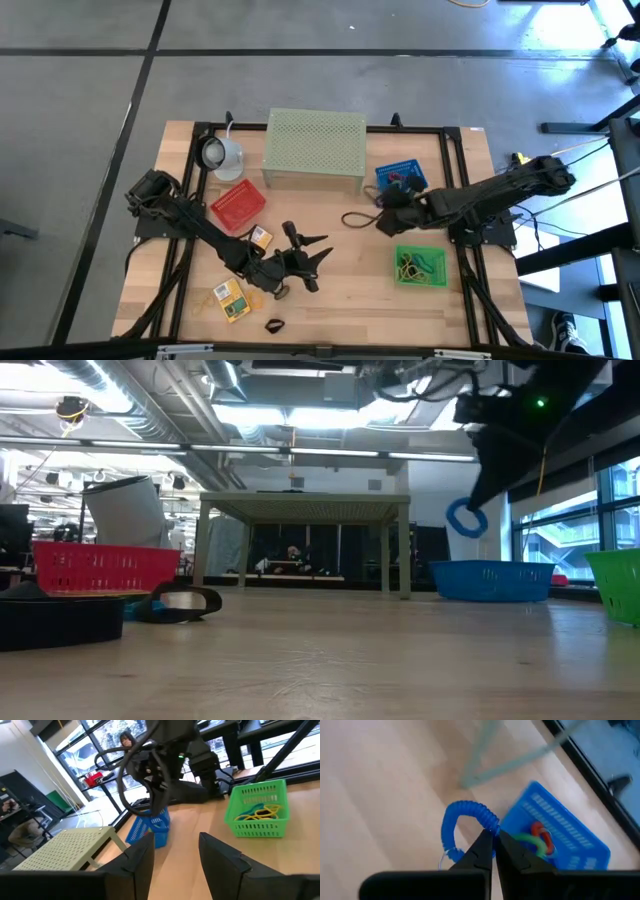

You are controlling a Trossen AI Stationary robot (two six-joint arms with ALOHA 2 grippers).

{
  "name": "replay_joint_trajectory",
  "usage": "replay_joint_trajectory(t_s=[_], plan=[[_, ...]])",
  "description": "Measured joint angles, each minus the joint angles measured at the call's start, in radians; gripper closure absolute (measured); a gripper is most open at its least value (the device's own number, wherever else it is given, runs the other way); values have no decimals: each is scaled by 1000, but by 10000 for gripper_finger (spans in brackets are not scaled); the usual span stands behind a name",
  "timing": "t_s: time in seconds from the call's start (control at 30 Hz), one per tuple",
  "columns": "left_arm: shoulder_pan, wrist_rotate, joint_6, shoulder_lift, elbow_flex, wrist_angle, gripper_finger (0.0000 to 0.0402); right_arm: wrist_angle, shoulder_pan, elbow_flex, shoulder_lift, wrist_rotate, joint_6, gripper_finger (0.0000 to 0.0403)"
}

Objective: Pick & Place Office Desk Supplies
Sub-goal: Put the blue spring keychain into the blue bin

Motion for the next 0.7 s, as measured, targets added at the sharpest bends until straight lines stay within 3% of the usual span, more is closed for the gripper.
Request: replay_joint_trajectory(t_s=[0.33, 0.7], plan=[[9, 1, 0, 0, 0, 0, 258, 242, -213, -316, -270, 13, 91, 393], [10, 0, 0, 0, 0, 0, 258, 295, -425, -410, -266, 79, 256, 393]])
